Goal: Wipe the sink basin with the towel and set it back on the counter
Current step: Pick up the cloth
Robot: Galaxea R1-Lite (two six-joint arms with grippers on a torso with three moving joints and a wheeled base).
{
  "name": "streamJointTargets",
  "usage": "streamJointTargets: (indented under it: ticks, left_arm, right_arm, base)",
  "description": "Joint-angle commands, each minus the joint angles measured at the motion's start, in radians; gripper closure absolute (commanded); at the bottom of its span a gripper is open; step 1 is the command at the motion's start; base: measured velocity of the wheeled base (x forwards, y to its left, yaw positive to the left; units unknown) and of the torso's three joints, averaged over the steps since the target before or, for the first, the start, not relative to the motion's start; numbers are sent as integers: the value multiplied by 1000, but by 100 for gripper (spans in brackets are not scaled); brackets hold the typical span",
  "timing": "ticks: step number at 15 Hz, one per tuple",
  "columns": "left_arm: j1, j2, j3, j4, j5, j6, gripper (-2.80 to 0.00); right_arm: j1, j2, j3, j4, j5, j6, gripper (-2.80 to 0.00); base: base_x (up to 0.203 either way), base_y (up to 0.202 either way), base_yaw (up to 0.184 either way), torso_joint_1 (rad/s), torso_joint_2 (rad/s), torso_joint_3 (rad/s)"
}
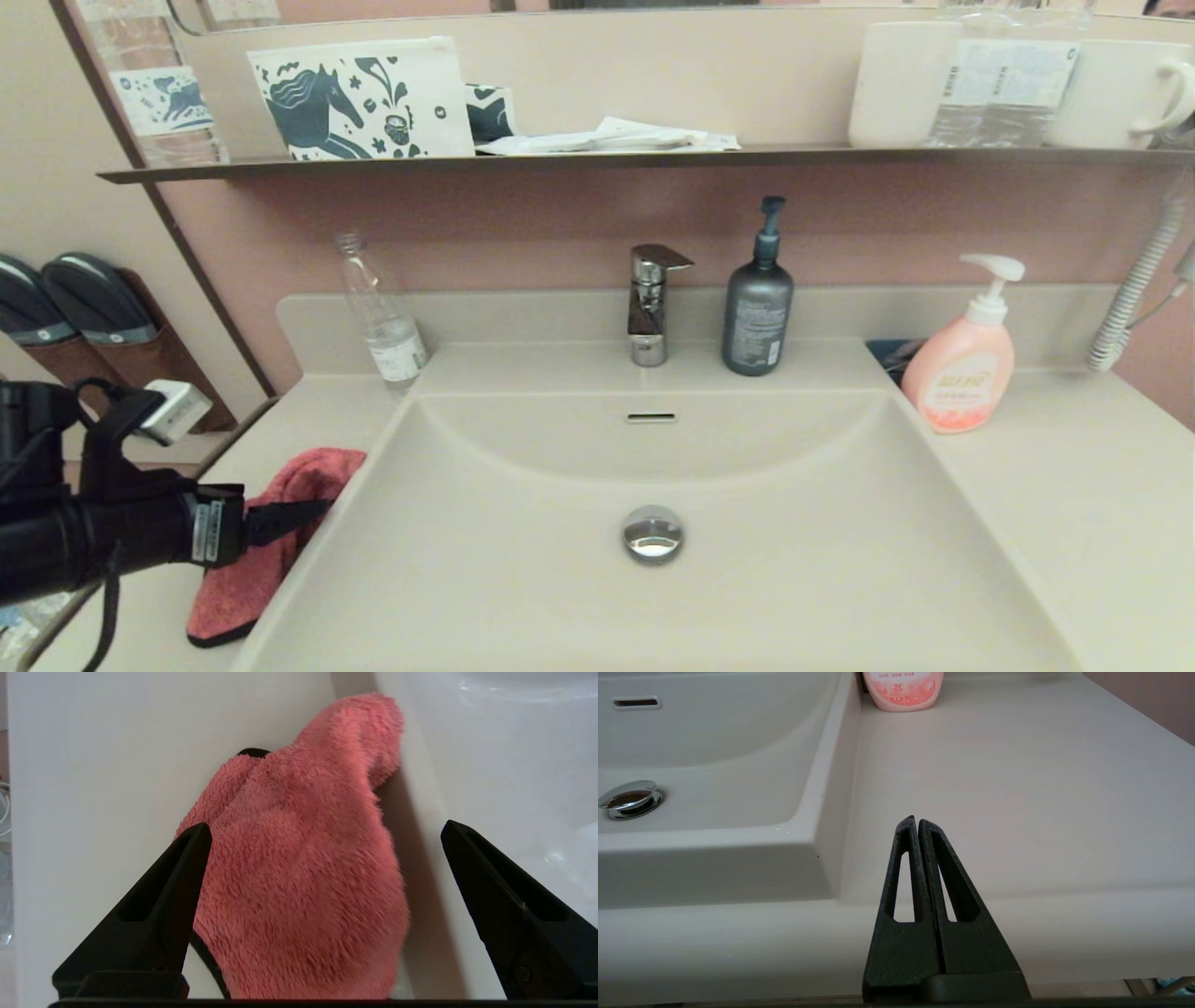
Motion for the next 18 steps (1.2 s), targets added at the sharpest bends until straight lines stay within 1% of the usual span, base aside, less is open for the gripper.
streamJointTargets:
  ticks: [1, 6, 10, 13, 14, 18]
  left_arm:
    - [1, 52, -1, -13, -2, 2, -280]
    - [1, 105, 11, -62, -8, -1, -280]
    - [1, 114, 25, -68, -14, -3, -280]
    - [-1, 127, 30, -103, -16, -4, -280]
    - [-1, 128, 30, -107, -16, -4, 0]
    - [-3, 124, 30, -107, -16, -6, 0]
  right_arm:
    - [0, 1, 0, 0, 0, 0, 0]
    - [0, 1, 0, 0, 0, 0, 0]
    - [0, 1, 0, 0, 0, 0, 0]
    - [0, 1, 0, 0, 0, 0, 0]
    - [0, 1, 0, 0, 0, 0, 0]
    - [0, 1, 0, 0, 0, 0, 0]
  base:
    - [0, 0, 0, 0, 0, 0]
    - [0, 0, 0, 0, 0, 0]
    - [0, 0, 0, 0, 0, 0]
    - [0, 0, 0, 0, 0, 0]
    - [0, 0, 0, 0, 0, 0]
    - [0, 0, 0, 0, 0, 0]
